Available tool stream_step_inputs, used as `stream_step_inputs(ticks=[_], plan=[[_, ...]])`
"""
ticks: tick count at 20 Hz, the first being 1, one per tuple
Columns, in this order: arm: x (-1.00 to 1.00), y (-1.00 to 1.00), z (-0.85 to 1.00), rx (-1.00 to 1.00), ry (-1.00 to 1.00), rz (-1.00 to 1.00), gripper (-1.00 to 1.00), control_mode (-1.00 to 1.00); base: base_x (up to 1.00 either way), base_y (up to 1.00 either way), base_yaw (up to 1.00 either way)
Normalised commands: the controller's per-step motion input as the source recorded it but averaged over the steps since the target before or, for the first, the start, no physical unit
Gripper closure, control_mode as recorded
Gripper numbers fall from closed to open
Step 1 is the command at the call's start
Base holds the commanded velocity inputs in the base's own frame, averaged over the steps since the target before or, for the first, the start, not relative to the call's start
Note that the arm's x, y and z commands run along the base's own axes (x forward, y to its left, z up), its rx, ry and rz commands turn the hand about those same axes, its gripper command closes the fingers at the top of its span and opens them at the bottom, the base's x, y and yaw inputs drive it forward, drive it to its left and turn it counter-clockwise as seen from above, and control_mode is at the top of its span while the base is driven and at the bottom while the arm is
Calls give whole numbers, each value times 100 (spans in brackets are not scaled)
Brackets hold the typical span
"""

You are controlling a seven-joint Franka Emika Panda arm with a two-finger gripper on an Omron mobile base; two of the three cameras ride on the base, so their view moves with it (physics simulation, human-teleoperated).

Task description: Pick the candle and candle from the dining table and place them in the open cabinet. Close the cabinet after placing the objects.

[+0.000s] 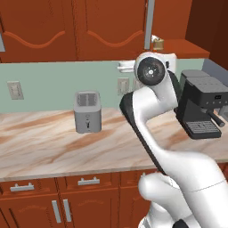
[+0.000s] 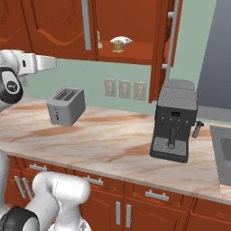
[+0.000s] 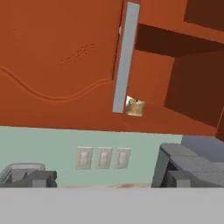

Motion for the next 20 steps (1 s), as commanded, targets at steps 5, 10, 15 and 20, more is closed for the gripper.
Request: stream_step_inputs(ticks=[5,10,15,20], plan=[[-85,-17,-1,38,-11,0,-100,-100,0,0,0],[-73,-22,-2,42,-6,0,-100,-100,0,0,0],[-83,-22,0,41,-5,0,-100,-100,0,0,0],[-85,-25,0,37,-2,0,-100,-100,0,0,0]])
